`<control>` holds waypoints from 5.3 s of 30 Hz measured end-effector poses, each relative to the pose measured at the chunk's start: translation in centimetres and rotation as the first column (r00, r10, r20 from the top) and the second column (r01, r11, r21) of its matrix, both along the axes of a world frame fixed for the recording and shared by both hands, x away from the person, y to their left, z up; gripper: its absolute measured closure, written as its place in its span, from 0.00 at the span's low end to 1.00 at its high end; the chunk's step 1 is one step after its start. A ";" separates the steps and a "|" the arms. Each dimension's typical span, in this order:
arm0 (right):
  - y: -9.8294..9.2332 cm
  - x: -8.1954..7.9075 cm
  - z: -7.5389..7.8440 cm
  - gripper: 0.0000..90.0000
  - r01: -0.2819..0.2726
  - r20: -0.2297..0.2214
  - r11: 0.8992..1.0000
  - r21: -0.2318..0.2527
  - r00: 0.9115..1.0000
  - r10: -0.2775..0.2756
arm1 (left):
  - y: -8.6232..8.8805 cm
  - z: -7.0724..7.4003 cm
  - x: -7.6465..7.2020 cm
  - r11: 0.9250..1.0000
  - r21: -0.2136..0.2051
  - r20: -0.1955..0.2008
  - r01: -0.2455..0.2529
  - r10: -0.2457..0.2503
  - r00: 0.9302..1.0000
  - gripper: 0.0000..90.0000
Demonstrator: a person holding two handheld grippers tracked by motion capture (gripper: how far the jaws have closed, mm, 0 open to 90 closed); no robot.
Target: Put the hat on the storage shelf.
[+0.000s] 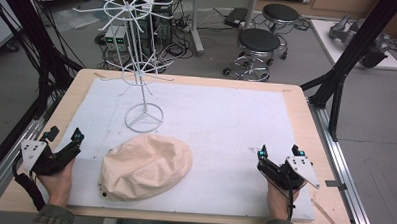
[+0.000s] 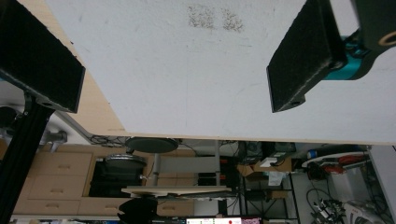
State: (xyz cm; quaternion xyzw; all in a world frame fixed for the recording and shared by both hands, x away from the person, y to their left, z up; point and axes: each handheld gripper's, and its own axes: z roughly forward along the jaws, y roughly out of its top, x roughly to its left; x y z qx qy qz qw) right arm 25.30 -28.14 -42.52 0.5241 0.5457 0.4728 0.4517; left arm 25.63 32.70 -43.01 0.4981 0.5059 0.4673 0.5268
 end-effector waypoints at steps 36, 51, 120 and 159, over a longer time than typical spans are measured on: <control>0.0 0.2 -0.1 0.04 -0.011 -0.009 1.000 0.020 1.000 0.011 | 0.3 1.0 -0.5 0.997 -0.031 0.028 0.076 -0.075 0.997 0.31; 0.1 -0.2 -0.2 0.04 -0.028 -0.007 0.998 0.057 1.000 0.029 | -1.5 2.9 0.4 0.963 -0.041 -0.019 0.265 -0.266 0.964 0.31; 1.8 -0.1 0.2 0.04 -0.166 -0.013 0.984 -0.059 0.986 0.166 | -17.4 4.8 10.0 0.564 0.121 -0.622 0.817 -0.598 0.505 0.35; 1.9 0.1 0.1 0.04 -0.183 -0.031 0.983 -0.029 0.983 0.182 | -18.3 0.1 12.4 0.436 0.082 -0.803 0.896 -0.504 0.319 0.26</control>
